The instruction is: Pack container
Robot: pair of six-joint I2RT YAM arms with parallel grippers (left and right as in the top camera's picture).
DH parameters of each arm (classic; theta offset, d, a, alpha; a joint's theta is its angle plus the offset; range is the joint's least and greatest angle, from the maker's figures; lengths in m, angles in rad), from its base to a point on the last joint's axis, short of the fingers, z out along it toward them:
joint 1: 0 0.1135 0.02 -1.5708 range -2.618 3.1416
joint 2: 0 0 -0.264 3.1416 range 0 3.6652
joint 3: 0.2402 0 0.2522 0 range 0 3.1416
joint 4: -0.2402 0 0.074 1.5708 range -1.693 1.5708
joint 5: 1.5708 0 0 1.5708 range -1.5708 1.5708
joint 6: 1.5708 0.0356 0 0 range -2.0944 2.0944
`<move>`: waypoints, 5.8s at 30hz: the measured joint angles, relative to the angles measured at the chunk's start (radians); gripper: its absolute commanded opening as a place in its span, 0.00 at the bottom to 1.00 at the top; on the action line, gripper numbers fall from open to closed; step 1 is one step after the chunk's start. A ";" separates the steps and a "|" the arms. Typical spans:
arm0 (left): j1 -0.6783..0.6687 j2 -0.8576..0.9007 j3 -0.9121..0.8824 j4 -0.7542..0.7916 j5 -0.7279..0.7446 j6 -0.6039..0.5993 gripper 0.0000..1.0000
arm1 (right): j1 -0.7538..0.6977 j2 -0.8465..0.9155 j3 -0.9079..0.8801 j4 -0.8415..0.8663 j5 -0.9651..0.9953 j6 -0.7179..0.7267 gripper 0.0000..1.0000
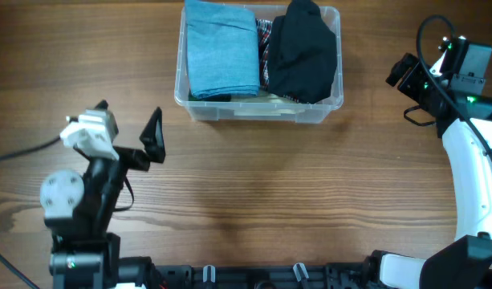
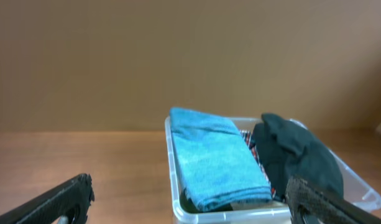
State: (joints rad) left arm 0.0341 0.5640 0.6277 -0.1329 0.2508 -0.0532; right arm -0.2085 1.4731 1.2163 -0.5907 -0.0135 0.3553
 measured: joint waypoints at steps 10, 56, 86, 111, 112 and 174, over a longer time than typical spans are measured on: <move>0.001 -0.211 -0.235 0.066 0.032 -0.002 1.00 | 0.000 0.000 0.000 0.000 0.000 0.000 1.00; -0.033 -0.550 -0.616 0.076 -0.061 -0.002 1.00 | 0.000 0.000 0.000 0.000 0.000 0.000 1.00; -0.033 -0.550 -0.616 0.076 -0.064 -0.002 1.00 | 0.142 -0.230 -0.002 0.000 0.014 0.000 1.00; -0.033 -0.550 -0.616 0.076 -0.068 -0.002 1.00 | 0.312 -1.168 -0.864 0.675 -0.209 -0.420 1.00; -0.033 -0.550 -0.616 0.076 -0.068 -0.002 1.00 | 0.308 -1.188 -0.890 0.679 -0.213 -0.429 1.00; -0.033 -0.550 -0.616 0.076 -0.068 -0.002 1.00 | 0.248 -1.456 -1.210 0.598 -0.116 -0.439 1.00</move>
State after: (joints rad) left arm 0.0010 0.0139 0.0120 -0.0574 0.1833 -0.0547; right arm 0.0391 0.0174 0.0067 0.0074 -0.1299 -0.0834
